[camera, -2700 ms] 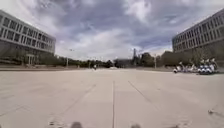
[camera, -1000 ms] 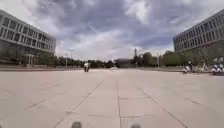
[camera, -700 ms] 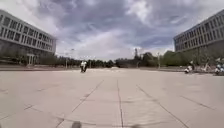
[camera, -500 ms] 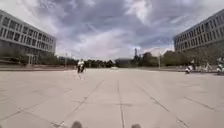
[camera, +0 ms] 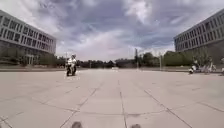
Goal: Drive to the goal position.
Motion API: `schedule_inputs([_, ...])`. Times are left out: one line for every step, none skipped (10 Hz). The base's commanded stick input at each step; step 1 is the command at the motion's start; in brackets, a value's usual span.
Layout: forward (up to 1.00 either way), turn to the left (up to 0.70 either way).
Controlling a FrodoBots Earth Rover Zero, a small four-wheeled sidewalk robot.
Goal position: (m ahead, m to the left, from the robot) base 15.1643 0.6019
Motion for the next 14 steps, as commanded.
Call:
schedule_inputs([0.70,0.02])
schedule_inputs([0.70,0.02])
schedule_inputs([0.70,0.02])
schedule_inputs([0.70,0.01])
schedule_inputs([0.70,0.02])
schedule_inputs([0.70,0.01])
schedule_inputs([0.70,0.01])
schedule_inputs([0.70,0.02])
schedule_inputs([0.70,0.01])
schedule_inputs([0.70,0.00])
schedule_inputs([0.70,0.00])
schedule_inputs([0.70,0.01])
schedule_inputs([0.70,0.02])
schedule_inputs([0.70,0.01])
